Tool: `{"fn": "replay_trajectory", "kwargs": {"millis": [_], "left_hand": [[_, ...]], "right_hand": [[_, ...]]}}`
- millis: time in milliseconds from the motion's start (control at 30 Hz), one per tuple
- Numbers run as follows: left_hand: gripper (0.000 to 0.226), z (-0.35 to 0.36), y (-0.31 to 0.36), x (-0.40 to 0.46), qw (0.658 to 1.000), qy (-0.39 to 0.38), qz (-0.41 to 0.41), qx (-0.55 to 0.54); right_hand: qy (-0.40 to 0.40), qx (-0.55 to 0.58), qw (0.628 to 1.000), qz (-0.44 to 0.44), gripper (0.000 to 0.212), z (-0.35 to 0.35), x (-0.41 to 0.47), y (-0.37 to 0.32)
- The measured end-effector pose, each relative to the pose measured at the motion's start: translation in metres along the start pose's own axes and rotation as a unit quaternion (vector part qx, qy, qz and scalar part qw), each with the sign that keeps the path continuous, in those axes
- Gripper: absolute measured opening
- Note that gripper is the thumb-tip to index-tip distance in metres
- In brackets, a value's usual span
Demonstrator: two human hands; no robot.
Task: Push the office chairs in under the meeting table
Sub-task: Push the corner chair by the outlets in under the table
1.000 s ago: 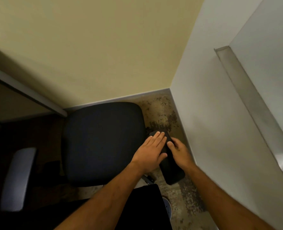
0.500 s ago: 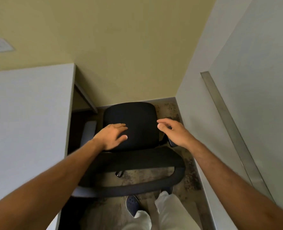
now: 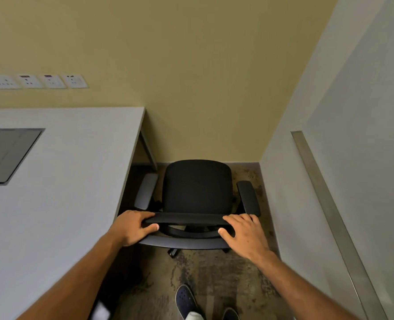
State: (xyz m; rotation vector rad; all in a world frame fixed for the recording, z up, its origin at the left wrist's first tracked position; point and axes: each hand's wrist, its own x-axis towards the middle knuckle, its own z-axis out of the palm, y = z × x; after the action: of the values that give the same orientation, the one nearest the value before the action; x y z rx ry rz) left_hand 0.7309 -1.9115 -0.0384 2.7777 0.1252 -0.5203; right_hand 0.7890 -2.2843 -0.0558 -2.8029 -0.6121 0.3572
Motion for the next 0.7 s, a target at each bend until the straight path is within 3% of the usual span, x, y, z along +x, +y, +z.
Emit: {"fn": "replay_trajectory", "kwargs": {"millis": [233,533,700], "left_hand": [[0.056,0.021,0.014,-0.012,0.998,0.03,-0.06,-0.017],[0.049,0.021,0.02,-0.028,0.99,0.048,-0.134,0.007],[0.042,0.026,0.019,-0.04,0.977,0.099,-0.187,-0.037]], "right_hand": [[0.102,-0.008,0.994,-0.036,0.045,0.002,0.008,0.014],[0.074,-0.031,0.991,-0.106,0.047,-0.003,0.043,0.012],[0.038,-0.034,0.984,-0.17,0.05,-0.01,0.093,0.004]]}}
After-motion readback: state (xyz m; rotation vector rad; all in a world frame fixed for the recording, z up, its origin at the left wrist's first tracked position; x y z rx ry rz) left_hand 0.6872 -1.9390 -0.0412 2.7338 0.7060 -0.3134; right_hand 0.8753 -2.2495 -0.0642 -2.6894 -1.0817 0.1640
